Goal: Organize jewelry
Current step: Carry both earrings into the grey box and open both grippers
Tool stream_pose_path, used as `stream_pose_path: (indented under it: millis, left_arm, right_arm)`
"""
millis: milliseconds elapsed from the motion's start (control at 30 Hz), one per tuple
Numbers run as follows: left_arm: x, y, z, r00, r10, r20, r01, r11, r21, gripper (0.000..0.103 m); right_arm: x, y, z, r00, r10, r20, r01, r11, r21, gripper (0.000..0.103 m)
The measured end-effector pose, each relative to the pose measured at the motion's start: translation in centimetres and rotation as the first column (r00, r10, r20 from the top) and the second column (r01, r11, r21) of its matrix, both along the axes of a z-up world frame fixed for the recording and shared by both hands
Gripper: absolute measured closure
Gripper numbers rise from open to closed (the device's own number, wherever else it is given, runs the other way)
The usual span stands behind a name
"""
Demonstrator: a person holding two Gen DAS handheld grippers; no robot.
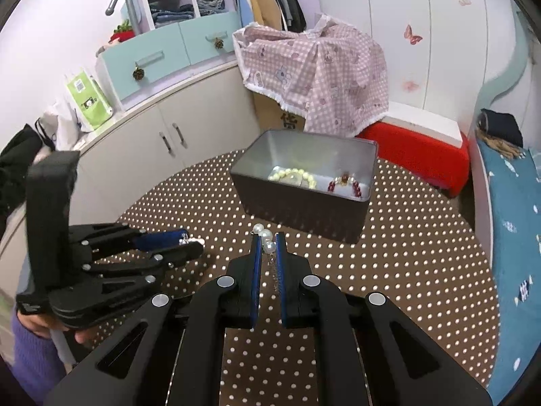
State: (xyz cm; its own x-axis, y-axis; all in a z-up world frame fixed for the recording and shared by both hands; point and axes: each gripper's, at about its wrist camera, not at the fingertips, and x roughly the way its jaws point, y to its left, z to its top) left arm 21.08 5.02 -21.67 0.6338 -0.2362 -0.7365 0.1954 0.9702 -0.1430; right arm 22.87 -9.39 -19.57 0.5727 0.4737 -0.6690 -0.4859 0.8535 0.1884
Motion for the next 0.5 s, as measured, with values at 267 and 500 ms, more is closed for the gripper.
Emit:
stream_pose_path:
  millis: [267,500]
  left_arm:
    - [2.0,-1.4,4.5,0.996,-0.035,0.085,0.035,0.999,0.002,0.082]
    - [5.9,-2.3,7.1,0.992,-0.073,0.102,0.077,0.996,-0.035,0.082]
  right_arm:
    - [0.7,-0.6,2.7,0.998,-0.013,0.055,0.012,1.000,0.004,0.094]
    - [2.5,-1.1,5.4,0.994,-0.031,0.106,0.030,1.000,0.009,0.094]
